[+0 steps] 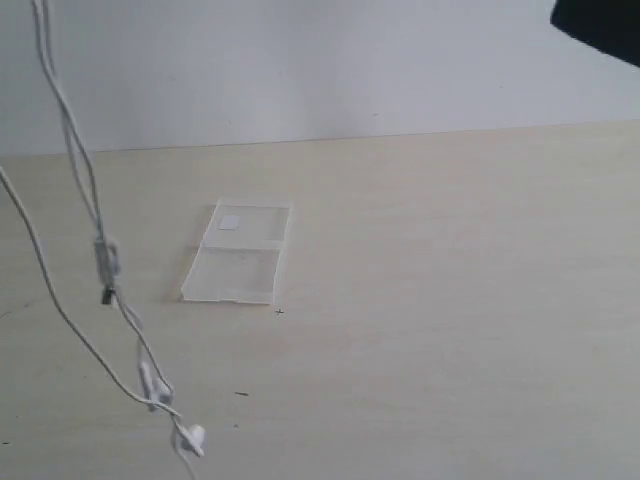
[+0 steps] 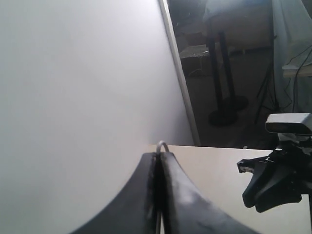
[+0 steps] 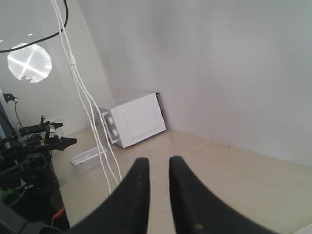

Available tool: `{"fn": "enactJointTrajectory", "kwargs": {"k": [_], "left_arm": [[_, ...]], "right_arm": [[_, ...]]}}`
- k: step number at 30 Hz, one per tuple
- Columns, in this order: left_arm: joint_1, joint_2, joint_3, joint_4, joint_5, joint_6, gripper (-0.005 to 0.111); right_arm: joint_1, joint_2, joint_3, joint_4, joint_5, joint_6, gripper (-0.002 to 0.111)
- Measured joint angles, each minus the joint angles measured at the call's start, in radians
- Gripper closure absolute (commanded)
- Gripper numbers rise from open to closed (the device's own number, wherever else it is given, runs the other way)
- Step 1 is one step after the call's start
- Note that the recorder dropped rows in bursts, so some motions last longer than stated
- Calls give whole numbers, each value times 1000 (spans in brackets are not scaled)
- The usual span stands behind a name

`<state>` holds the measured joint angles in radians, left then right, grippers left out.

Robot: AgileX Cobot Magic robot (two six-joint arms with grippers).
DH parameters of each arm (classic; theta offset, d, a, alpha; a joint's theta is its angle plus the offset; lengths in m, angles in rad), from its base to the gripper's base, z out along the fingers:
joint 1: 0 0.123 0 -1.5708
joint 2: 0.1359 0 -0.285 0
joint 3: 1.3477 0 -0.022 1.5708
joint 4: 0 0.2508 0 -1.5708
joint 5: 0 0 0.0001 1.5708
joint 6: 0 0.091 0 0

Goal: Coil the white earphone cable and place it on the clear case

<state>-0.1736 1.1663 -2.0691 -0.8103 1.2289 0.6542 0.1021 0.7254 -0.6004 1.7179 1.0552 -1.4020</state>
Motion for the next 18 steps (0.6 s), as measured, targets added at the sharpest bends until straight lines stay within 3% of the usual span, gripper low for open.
{"fn": "enactJointTrajectory", "kwargs": {"k": [2, 4, 18], "left_arm": [[0, 3, 0, -9, 0, 0, 107], [0, 7, 0, -15, 0, 0, 107], [0, 43, 0, -89, -34, 2, 107]], "right_arm": [[0, 23, 0, 4, 29, -34, 61], [0, 42, 0, 9, 68, -69, 56], [0, 147, 0, 9, 149, -188, 55]]}}
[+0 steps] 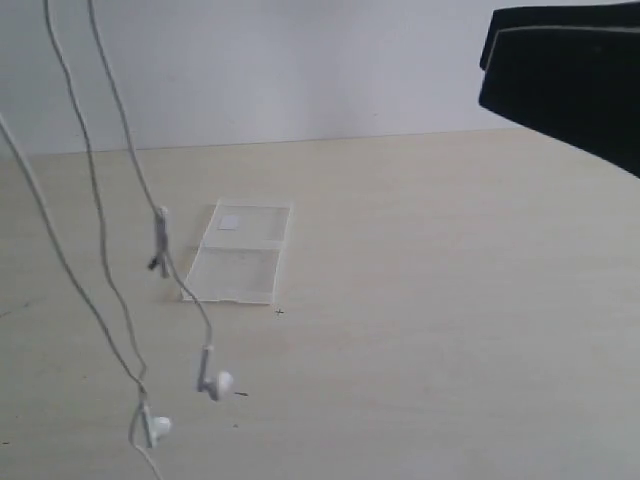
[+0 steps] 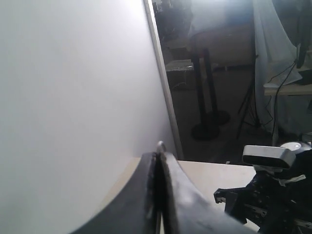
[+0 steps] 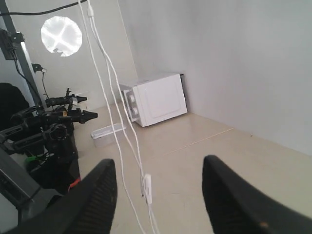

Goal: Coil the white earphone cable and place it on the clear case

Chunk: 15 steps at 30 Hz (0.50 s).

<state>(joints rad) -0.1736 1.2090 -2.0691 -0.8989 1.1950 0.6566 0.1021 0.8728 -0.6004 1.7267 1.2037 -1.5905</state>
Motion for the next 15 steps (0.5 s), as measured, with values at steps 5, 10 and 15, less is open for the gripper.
{"fn": "enactJointTrajectory", "kwargs": {"k": [5, 10, 15], "left_arm": [[0, 17, 0, -6, -4, 4, 107], [0, 34, 0, -28, -18, 20, 107], [0, 57, 0, -46, -19, 41, 107]], "right_arm": [[0, 40, -2, 4, 0, -73, 55], [9, 103, -30, 4, -5, -110, 55], [127, 164, -104, 4, -54, -153, 55]]}}
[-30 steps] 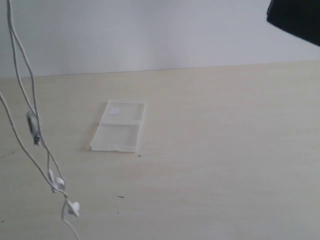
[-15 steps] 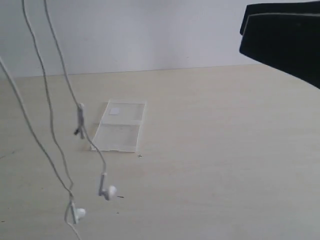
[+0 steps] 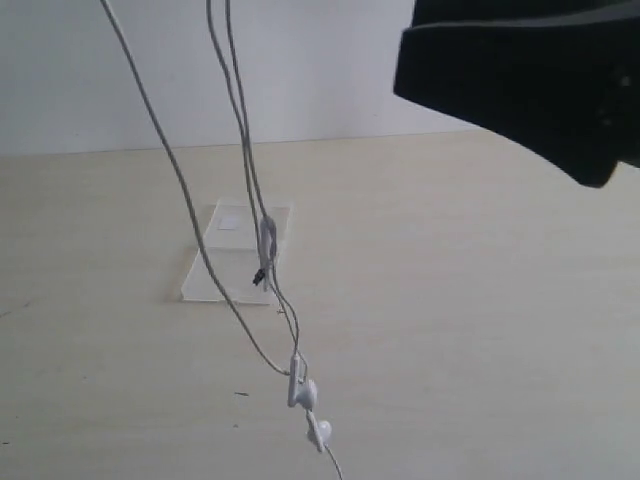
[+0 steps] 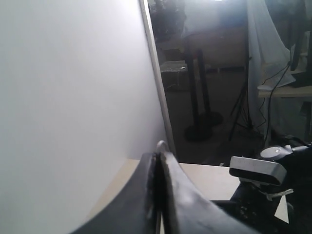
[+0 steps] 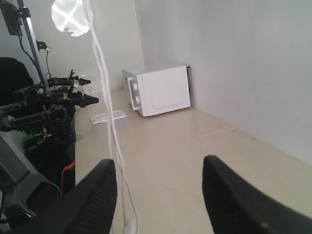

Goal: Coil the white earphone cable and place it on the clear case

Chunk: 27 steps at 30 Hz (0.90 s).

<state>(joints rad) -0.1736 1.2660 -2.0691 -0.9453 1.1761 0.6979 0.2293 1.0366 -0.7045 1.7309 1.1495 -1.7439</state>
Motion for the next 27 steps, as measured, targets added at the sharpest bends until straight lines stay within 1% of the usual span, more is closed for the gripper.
{"fn": "enactJointTrajectory", "kwargs": {"k": [2, 7, 18, 21, 27], "left_arm": [[0, 7, 0, -2, -2, 2, 107], [0, 15, 0, 27, -4, 5, 107], [0, 15, 0, 55, -40, 6, 107], [0, 18, 0, 57, -42, 4, 107], [0, 26, 0, 57, -42, 2, 107]], "right_arm": [[63, 25, -28, 2, -53, -12, 55], [191, 79, -77, 4, -166, -40, 42], [478, 228, -198, 4, -432, -55, 42], [526, 280, -237, 4, -497, -55, 42], [542, 358, -285, 4, -529, -21, 42]]}}
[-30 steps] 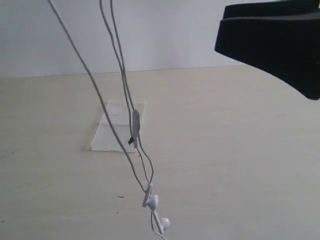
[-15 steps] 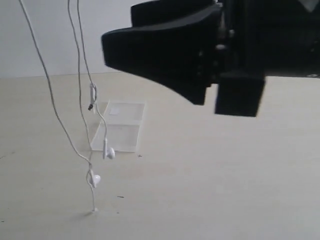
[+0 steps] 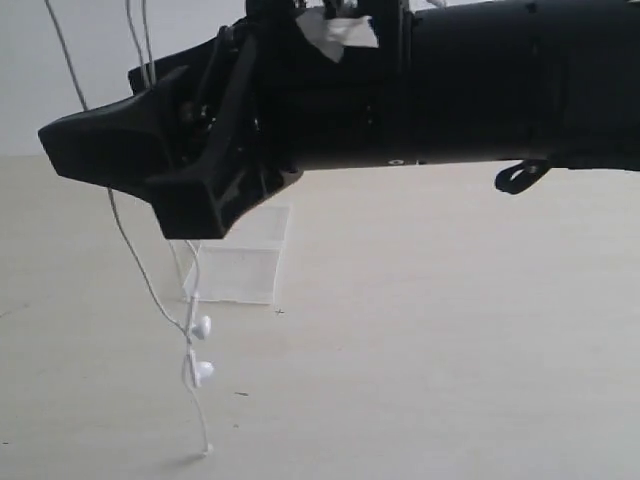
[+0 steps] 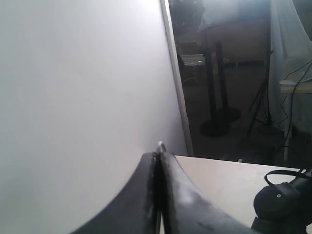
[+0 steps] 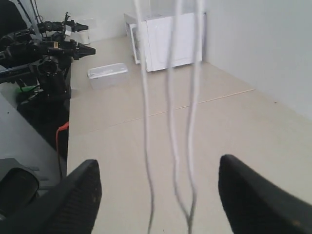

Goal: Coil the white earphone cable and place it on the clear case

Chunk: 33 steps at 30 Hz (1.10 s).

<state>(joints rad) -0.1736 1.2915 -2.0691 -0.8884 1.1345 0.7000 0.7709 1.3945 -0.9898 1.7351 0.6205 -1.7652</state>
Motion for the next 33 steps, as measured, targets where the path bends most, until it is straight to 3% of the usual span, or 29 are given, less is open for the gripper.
{"fn": "enactJointTrajectory", "kwargs": {"k": [6, 14, 21, 25, 30, 33], "left_arm": [[0, 0, 0, 0, 0, 0, 107], [0, 0, 0, 56, 0, -19, 107], [0, -6, 0, 166, 0, -58, 107], [0, -7, 0, 170, 0, -62, 107], [0, -7, 0, 157, 0, -68, 107], [0, -10, 0, 151, 0, -68, 107]], "right_arm": [[24, 48, -14, 4, 2, 22, 45], [69, 61, -14, 4, -14, 22, 76], [69, 23, -14, 4, -21, 23, 90], [69, 12, -14, 4, -22, 23, 79], [69, 14, -14, 4, -31, 23, 45], [69, 22, -14, 4, -44, 38, 41]]}}
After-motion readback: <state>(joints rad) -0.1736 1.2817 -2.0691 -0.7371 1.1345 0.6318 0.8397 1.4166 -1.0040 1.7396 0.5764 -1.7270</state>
